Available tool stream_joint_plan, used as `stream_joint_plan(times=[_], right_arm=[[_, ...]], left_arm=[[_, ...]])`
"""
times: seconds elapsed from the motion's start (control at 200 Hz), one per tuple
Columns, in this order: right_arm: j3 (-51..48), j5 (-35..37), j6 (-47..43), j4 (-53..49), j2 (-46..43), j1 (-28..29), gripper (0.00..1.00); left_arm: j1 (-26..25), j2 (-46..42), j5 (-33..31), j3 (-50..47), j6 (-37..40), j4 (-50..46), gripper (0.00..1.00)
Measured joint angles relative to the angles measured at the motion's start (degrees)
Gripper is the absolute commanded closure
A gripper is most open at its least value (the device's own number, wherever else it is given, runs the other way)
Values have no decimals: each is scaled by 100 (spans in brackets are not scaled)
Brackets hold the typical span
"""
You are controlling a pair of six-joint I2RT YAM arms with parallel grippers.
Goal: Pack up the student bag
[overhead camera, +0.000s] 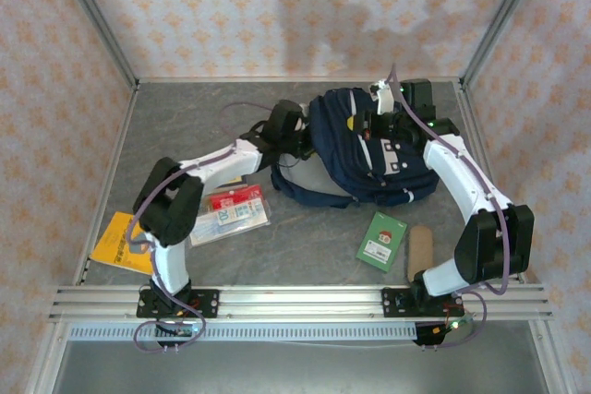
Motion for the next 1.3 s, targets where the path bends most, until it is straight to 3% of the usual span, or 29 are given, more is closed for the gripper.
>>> stream_joint_plan(times=[0.28, 0.345, 0.565, 0.671, 0.841, 0.921, 1.076, 1.116, 1.211, 1.256, 1.301], right_arm=[[2, 424, 122, 122, 216, 66, 100], [37, 769, 181, 131, 319, 111, 83], [387, 2343, 184, -48, 544, 555, 50], [479, 2892, 356, -107, 452, 697, 54], [479, 4057, 922, -1080, -225, 944, 79], [319, 4428, 1207, -1600, -734, 1110, 82], [-496, 4673, 2124, -2811, -1661, 1211, 79], [-802, 4688, 2345, -3084, -1801, 1211, 75], [-1615, 4813, 2959, -3727, -2085, 1211, 53], [-1910, 4935, 3145, -3965, -2245, 1211, 29], [-2149, 5086, 3410, -4199, -2457, 1209, 12]], left_arm=[[122, -608, -199, -728, 448, -704, 38], [142, -890, -284, -935, 527, -927, 38], [273, -1996, -713, -1191, 992, -1860, 39], [293, -2280, -802, -1191, 1211, -2232, 40], [221, -2479, -844, -1193, 1443, -2706, 40], [52, -2531, -839, -1193, 1547, -2881, 40], [-450, -2551, -837, -1193, 1718, -3143, 40], [-581, -2551, -835, -1193, 1742, -3189, 41], [-763, -2546, -817, -1193, 1777, -3222, 41], [-800, -2544, -811, -1193, 1788, -3235, 41], [-822, -2544, -791, -1193, 1788, -3235, 41]])
